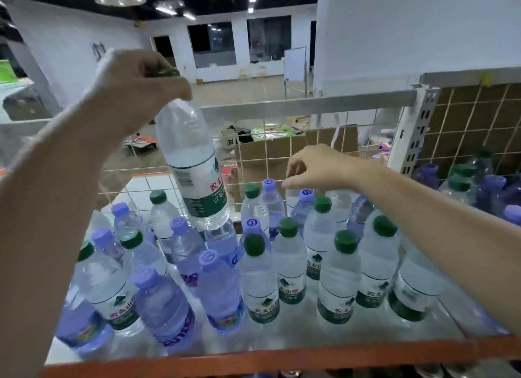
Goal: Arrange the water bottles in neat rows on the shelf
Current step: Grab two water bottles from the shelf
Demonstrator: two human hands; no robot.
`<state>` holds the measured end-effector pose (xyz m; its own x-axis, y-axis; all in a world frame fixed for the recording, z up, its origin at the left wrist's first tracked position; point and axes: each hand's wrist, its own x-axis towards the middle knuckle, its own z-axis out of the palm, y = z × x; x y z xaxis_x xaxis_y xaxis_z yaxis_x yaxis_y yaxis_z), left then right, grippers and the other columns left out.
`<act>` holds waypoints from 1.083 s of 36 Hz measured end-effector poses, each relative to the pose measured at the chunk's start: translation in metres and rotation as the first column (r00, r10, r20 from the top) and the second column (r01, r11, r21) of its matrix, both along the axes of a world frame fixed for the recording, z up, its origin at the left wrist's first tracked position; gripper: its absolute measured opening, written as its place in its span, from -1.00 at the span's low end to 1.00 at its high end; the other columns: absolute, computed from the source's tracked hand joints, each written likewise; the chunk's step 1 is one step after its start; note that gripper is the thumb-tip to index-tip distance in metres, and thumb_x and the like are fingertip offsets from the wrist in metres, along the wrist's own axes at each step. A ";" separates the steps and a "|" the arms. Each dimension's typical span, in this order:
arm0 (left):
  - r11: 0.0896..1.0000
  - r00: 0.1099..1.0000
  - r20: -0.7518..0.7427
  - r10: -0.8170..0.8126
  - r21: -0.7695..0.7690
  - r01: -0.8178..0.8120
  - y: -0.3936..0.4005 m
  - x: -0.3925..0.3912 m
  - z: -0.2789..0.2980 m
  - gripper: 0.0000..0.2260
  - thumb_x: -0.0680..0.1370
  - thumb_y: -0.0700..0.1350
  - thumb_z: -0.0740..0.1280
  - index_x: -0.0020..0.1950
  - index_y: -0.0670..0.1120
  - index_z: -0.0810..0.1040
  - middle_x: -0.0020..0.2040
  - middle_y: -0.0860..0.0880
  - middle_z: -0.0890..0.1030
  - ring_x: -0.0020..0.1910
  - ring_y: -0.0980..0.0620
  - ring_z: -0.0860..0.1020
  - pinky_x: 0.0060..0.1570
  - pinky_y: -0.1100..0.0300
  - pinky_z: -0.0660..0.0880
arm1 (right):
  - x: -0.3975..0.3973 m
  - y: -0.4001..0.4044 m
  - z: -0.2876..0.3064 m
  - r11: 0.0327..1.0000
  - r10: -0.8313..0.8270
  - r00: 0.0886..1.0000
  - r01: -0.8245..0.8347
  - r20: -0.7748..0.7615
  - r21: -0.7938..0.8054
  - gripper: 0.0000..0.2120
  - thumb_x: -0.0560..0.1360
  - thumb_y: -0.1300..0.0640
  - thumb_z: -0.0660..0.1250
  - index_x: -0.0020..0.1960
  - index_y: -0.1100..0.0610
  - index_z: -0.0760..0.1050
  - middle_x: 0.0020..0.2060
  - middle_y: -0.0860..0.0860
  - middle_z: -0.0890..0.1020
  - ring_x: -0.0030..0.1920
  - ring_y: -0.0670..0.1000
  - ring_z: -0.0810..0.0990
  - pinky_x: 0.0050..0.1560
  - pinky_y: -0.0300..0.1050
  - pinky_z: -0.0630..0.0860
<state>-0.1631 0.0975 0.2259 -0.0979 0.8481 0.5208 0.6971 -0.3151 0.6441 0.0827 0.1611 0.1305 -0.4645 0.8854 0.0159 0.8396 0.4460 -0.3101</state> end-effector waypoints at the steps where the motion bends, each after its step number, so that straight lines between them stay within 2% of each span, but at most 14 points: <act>1: 1.000 1.000 0.011 0.011 -0.002 -0.011 0.003 -0.004 -0.003 -0.88 0.44 -0.12 0.43 -0.05 -0.09 0.60 -0.34 0.03 0.50 -0.41 0.12 0.42 -0.43 0.32 0.43 | -0.012 0.000 -0.002 0.999 0.034 0.999 -0.034 0.008 -0.022 -0.72 0.51 -0.08 0.37 0.07 0.10 0.61 -0.03 -0.04 0.63 -0.01 -0.03 0.59 0.04 -0.10 0.55; 2: 1.000 1.000 0.017 0.023 -0.016 -0.023 0.002 -0.005 -0.007 -0.90 0.43 -0.11 0.44 -0.09 -0.08 0.60 -0.31 0.01 0.51 -0.38 0.11 0.43 -0.38 0.30 0.46 | -0.023 0.000 -0.004 0.996 0.069 0.997 -0.068 0.018 -0.049 -0.73 0.51 -0.08 0.38 0.07 0.09 0.61 -0.02 -0.04 0.63 0.00 -0.03 0.59 0.02 -0.12 0.54; 5: 0.996 0.999 -0.025 0.029 -0.081 -0.031 0.006 -0.012 -0.024 -0.90 0.38 -0.05 0.48 -0.23 0.02 0.58 -0.24 -0.02 0.58 -0.30 0.00 0.52 -0.18 0.08 0.56 | -0.049 0.001 -0.013 0.982 0.145 0.988 -0.137 0.051 -0.127 -0.71 0.49 -0.08 0.41 0.10 0.09 0.60 -0.01 -0.05 0.63 -0.01 -0.02 0.59 -0.06 -0.18 0.52; 9: 0.990 0.997 -0.083 -0.007 -0.138 -0.004 0.013 -0.015 -0.046 -0.88 0.37 -0.07 0.51 -0.25 0.02 0.58 -0.23 -0.04 0.60 -0.28 -0.06 0.58 -0.15 -0.04 0.63 | -0.072 0.006 -0.030 0.965 0.177 0.975 -0.145 0.137 -0.221 -0.61 0.43 -0.12 0.47 0.16 0.06 0.58 -0.01 -0.05 0.61 0.00 0.01 0.61 -0.09 -0.16 0.53; 12: 0.985 0.984 -0.174 -0.037 -0.172 0.007 0.015 -0.011 -0.062 -0.90 0.40 -0.06 0.49 -0.19 -0.01 0.59 -0.27 0.01 0.60 -0.36 0.02 0.53 -0.30 0.12 0.59 | -0.083 0.011 -0.043 0.961 0.190 0.962 -0.140 0.198 -0.238 -0.58 0.43 -0.09 0.47 0.20 0.07 0.55 -0.04 -0.03 0.58 -0.01 0.04 0.62 -0.12 -0.15 0.51; 14: 0.979 0.970 -0.234 -0.064 -0.205 0.015 0.018 -0.009 -0.072 -0.90 0.42 -0.06 0.47 -0.21 -0.01 0.57 -0.32 0.04 0.55 -0.40 0.07 0.48 -0.46 0.27 0.47 | -0.088 0.015 -0.052 0.959 0.201 0.950 -0.142 0.237 -0.243 -0.61 0.44 -0.06 0.46 0.19 0.09 0.55 0.01 0.00 0.60 0.01 0.06 0.62 -0.07 -0.11 0.55; 15: 0.974 0.963 -0.255 -0.081 -0.226 0.022 0.019 -0.008 -0.076 -0.89 0.42 -0.06 0.46 -0.23 0.01 0.55 -0.34 0.05 0.53 -0.40 0.07 0.46 -0.49 0.27 0.42 | -0.090 0.018 -0.056 0.958 0.205 0.946 -0.141 0.253 -0.250 -0.64 0.44 -0.05 0.46 0.16 0.10 0.56 0.03 0.02 0.61 0.01 0.08 0.63 -0.07 -0.10 0.57; 17: 0.964 0.952 -0.286 -0.112 -0.265 0.034 0.021 -0.008 -0.086 -0.88 0.40 -0.05 0.46 -0.25 0.01 0.54 -0.35 0.05 0.52 -0.38 0.05 0.45 -0.40 0.20 0.41 | -0.093 0.021 -0.061 0.956 0.198 0.944 -0.127 0.263 -0.264 -0.70 0.45 -0.03 0.45 0.07 0.13 0.56 -0.04 0.05 0.64 -0.09 0.08 0.67 -0.20 -0.13 0.58; 19: 0.955 0.927 -0.351 -0.128 -0.297 0.020 0.023 -0.008 -0.093 -0.88 0.40 -0.05 0.46 -0.24 0.01 0.54 -0.32 0.06 0.54 -0.37 0.09 0.44 -0.34 0.21 0.38 | -0.094 0.023 -0.063 0.956 0.187 0.943 -0.110 0.277 -0.270 -0.75 0.47 0.00 0.43 -0.08 0.18 0.52 -0.24 0.06 0.63 -0.28 0.07 0.65 -0.36 -0.21 0.51; 23: 0.930 0.911 -0.375 -0.169 -0.368 0.021 0.027 -0.009 -0.109 -0.81 0.39 -0.03 0.47 -0.30 0.08 0.46 -0.33 0.08 0.51 -0.37 0.07 0.41 -0.39 0.23 0.33 | -0.094 0.020 -0.061 0.951 0.186 0.940 -0.099 0.285 -0.294 -0.72 0.47 0.01 0.44 -0.20 0.19 0.44 -0.44 0.06 0.58 -0.40 0.08 0.57 -0.31 -0.15 0.56; 27: 0.899 0.899 -0.397 -0.183 -0.438 -0.010 0.032 -0.008 -0.127 -0.82 0.38 0.01 0.47 -0.27 0.04 0.48 -0.34 0.07 0.49 -0.41 0.11 0.39 -0.42 0.22 0.30 | -0.091 0.023 -0.063 0.944 0.184 0.954 -0.104 0.237 -0.315 -0.65 0.44 0.00 0.48 -0.30 0.16 0.39 -0.50 0.04 0.55 -0.43 0.09 0.58 -0.27 -0.10 0.60; 31: 0.847 0.864 -0.436 -0.253 -0.531 -0.020 0.035 -0.002 -0.142 -0.80 0.38 -0.02 0.49 -0.16 -0.08 0.53 -0.29 0.00 0.53 -0.42 0.12 0.41 -0.38 0.20 0.39 | -0.087 0.026 -0.065 0.942 0.186 0.961 -0.115 0.206 -0.314 -0.69 0.47 0.06 0.44 -0.33 0.11 0.38 -0.57 -0.02 0.54 -0.45 0.04 0.58 -0.30 -0.13 0.56; 34: 0.820 0.862 -0.433 -0.262 -0.571 -0.038 0.035 -0.001 -0.151 -0.80 0.40 -0.06 0.48 -0.14 -0.09 0.49 -0.32 0.02 0.49 -0.44 0.12 0.41 -0.43 0.22 0.35 | -0.085 0.026 -0.067 0.938 0.193 0.964 -0.126 0.183 -0.322 -0.72 0.48 0.10 0.41 -0.30 0.13 0.37 -0.51 0.02 0.56 -0.44 0.04 0.58 -0.30 -0.13 0.54; 39: 0.805 0.870 -0.427 -0.245 -0.590 -0.063 0.034 -0.005 -0.154 -0.81 0.41 -0.08 0.46 -0.13 -0.09 0.48 -0.28 -0.02 0.51 -0.43 0.09 0.41 -0.41 0.22 0.36 | -0.089 0.028 -0.072 0.949 0.202 0.959 -0.142 0.198 -0.280 -0.69 0.47 0.03 0.42 -0.27 0.15 0.36 -0.46 0.04 0.53 -0.43 0.06 0.55 -0.34 -0.12 0.50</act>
